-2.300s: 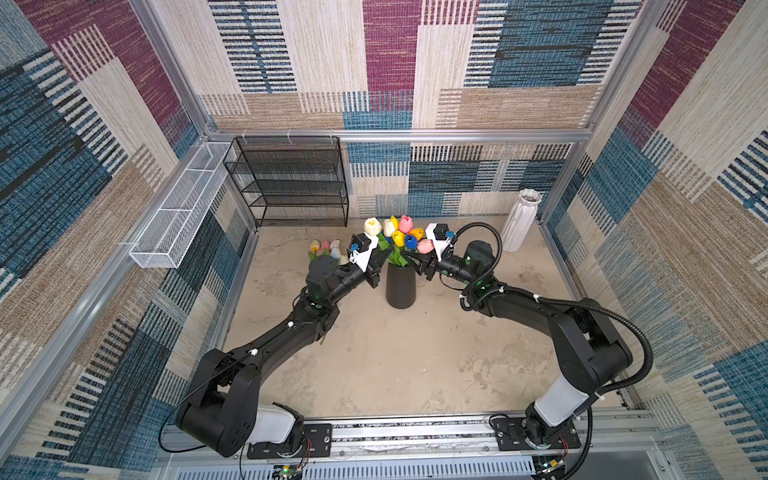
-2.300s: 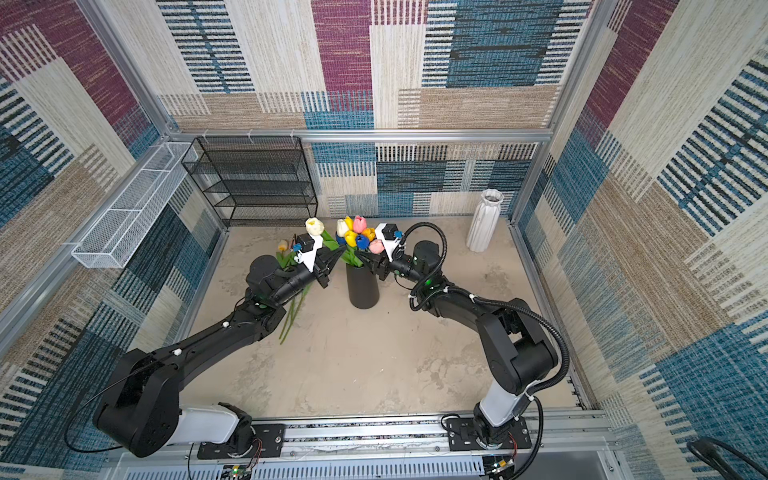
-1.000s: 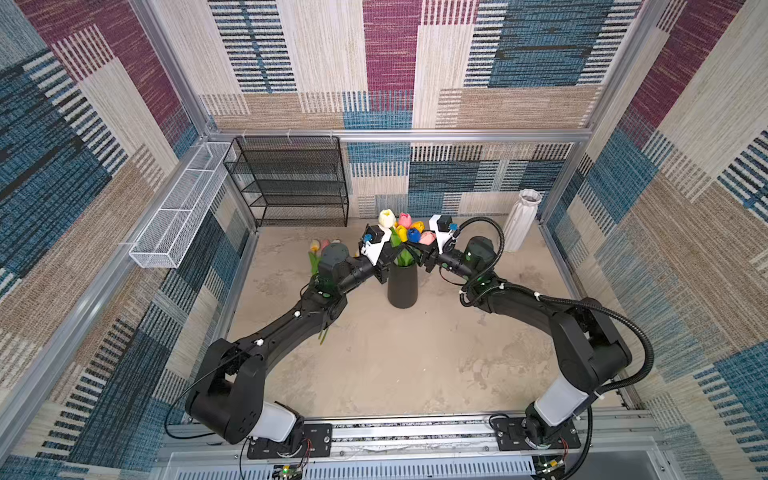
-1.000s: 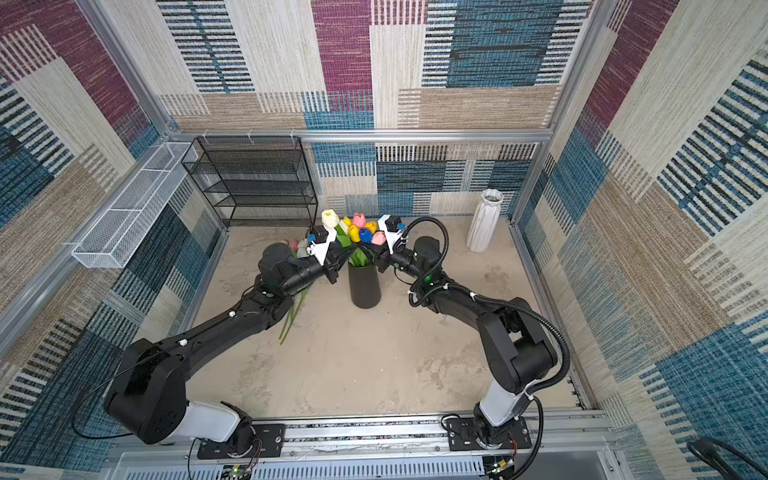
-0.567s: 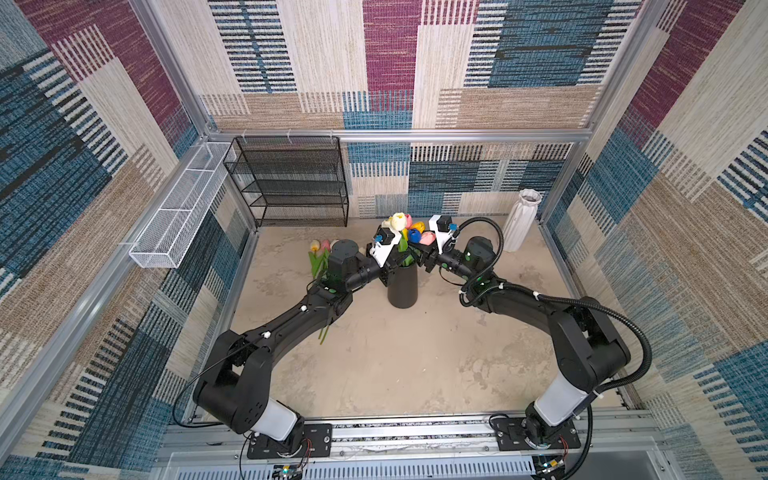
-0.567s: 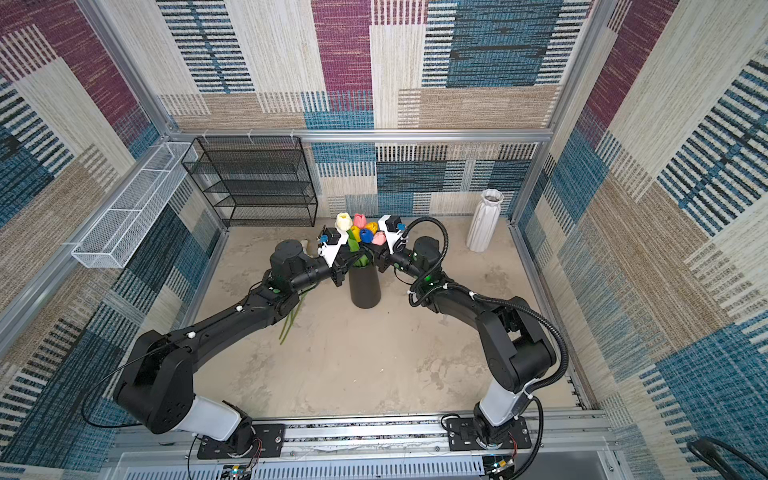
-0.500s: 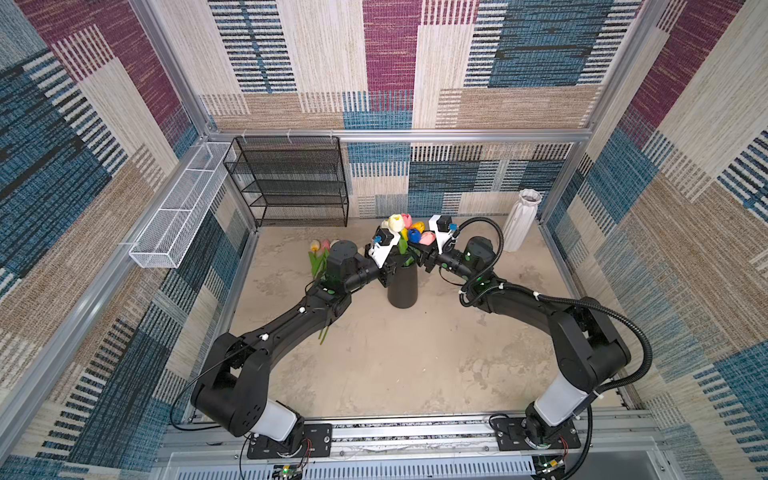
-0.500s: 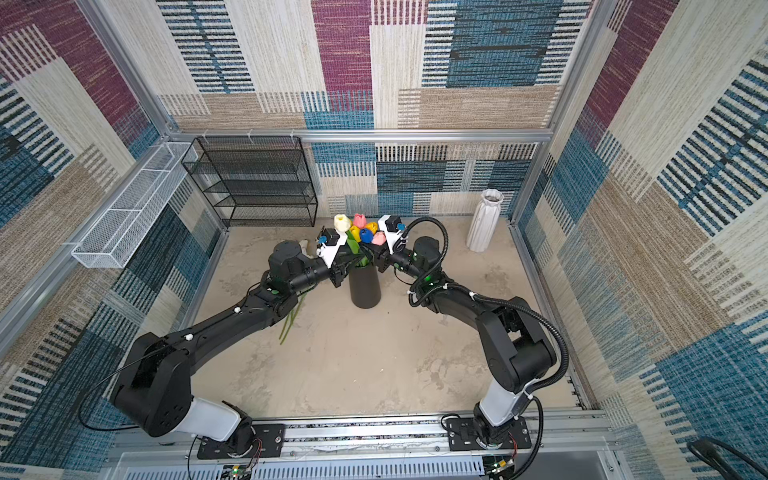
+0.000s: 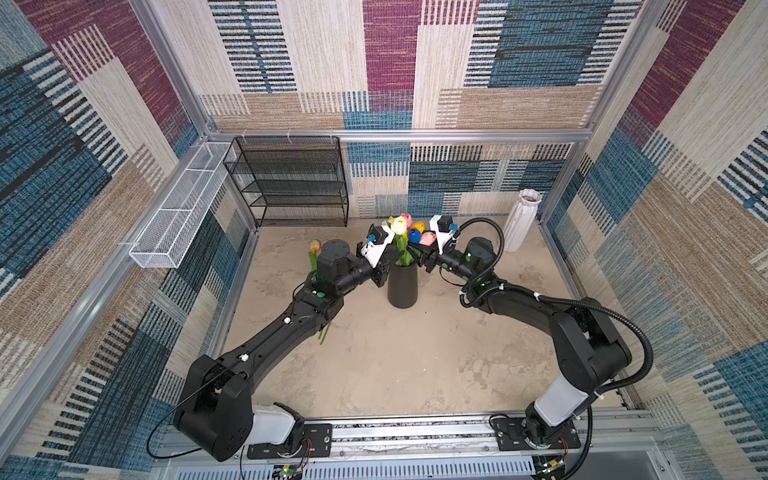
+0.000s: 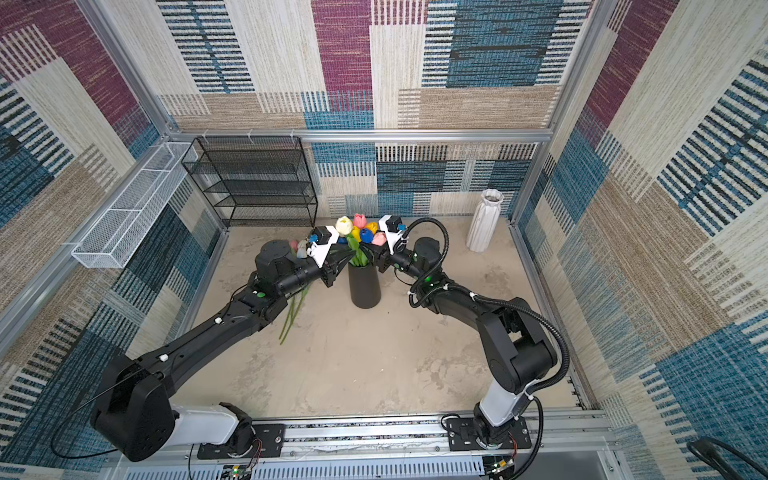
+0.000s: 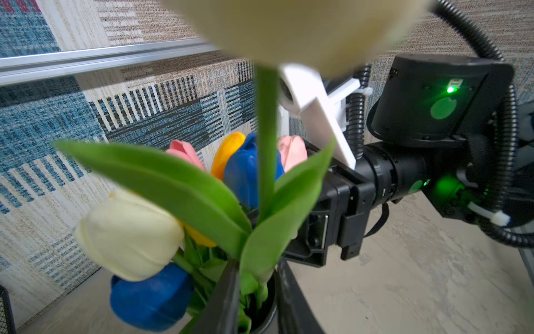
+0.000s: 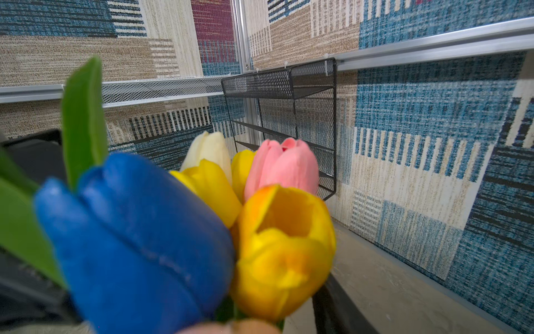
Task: Arrange the flowers into the vase
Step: 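Lower the white tulip into the vase while the right gripper steadies the bouquet, then open the left gripper to release the white tulip in the vase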
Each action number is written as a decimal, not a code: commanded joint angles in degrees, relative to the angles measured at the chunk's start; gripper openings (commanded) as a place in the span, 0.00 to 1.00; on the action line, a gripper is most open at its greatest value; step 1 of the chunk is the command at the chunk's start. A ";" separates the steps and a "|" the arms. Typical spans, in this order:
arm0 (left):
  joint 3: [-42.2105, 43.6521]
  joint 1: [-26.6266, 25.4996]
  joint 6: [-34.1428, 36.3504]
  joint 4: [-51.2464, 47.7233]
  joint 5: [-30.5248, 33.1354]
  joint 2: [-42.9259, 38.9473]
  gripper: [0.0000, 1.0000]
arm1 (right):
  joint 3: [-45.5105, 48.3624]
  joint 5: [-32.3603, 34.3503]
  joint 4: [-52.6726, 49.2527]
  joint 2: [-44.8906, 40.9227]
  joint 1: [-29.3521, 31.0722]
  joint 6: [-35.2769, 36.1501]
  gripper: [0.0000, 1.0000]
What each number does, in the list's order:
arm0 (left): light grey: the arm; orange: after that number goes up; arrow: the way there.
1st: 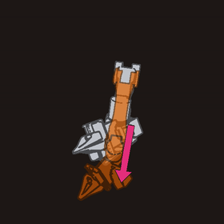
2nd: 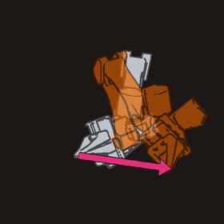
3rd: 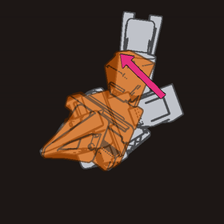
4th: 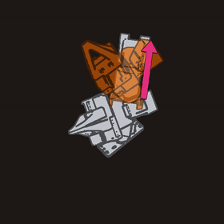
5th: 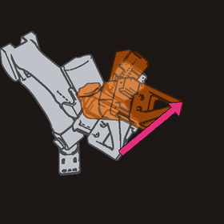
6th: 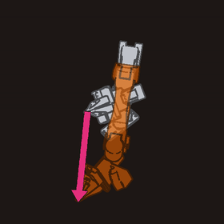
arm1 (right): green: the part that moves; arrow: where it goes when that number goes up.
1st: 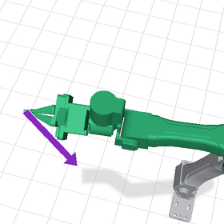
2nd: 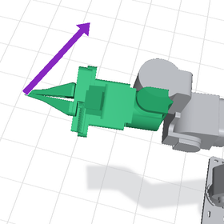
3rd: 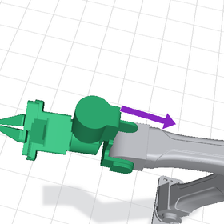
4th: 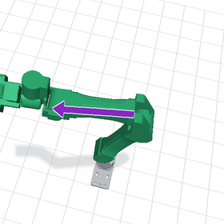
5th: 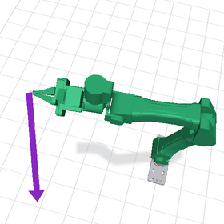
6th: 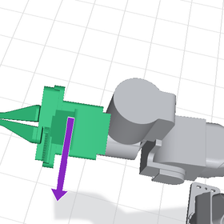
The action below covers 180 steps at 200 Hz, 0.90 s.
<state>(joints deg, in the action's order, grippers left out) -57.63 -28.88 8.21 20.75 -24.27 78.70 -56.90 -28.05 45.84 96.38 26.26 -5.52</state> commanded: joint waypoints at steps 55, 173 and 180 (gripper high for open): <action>-4.38 0.06 2.18 0.52 -1.76 5.26 0.08 | 0.04 0.71 2.17 0.21 -0.03 -0.11 0.55; 1.49 -0.38 -1.18 -0.45 -0.47 6.07 0.00 | -0.22 1.03 2.85 0.82 -0.16 -0.85 0.55; 1.79 -0.38 -1.31 -0.45 -0.28 6.39 0.00 | -0.31 0.84 2.77 0.96 -0.16 -0.81 0.55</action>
<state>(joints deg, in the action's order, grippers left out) -56.75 -29.21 7.66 20.53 -25.61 84.36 -56.90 -27.88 46.89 97.14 26.17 -5.76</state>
